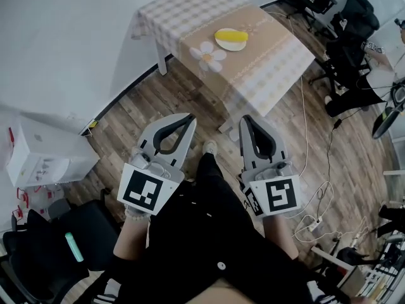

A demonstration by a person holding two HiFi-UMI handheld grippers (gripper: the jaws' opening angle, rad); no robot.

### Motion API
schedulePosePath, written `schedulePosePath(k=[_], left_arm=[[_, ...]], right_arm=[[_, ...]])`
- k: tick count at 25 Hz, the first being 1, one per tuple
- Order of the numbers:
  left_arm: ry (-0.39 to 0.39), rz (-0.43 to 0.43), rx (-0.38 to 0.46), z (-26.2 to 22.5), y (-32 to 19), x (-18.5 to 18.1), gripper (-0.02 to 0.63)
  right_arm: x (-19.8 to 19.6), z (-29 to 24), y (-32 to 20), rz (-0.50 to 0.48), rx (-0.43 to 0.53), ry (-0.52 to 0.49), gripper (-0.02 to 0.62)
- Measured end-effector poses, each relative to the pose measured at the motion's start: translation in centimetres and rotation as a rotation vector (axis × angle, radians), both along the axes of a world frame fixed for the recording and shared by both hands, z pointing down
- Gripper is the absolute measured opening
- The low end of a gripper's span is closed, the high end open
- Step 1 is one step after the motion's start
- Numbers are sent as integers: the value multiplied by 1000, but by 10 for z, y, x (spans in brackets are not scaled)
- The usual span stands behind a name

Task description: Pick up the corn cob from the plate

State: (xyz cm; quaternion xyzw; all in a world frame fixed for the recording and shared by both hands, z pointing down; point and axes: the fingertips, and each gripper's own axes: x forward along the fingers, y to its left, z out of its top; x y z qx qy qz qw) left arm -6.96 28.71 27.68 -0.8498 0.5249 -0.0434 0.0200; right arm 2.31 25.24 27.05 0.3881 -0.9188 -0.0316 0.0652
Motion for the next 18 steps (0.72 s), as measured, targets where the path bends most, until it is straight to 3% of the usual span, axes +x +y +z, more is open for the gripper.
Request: schedulePosePath(k=[18], left_arm=[[-37,-48,-15,0,-114,-3,14]], right_arm=[[-11,5,-123,-81,-24,-14,43]])
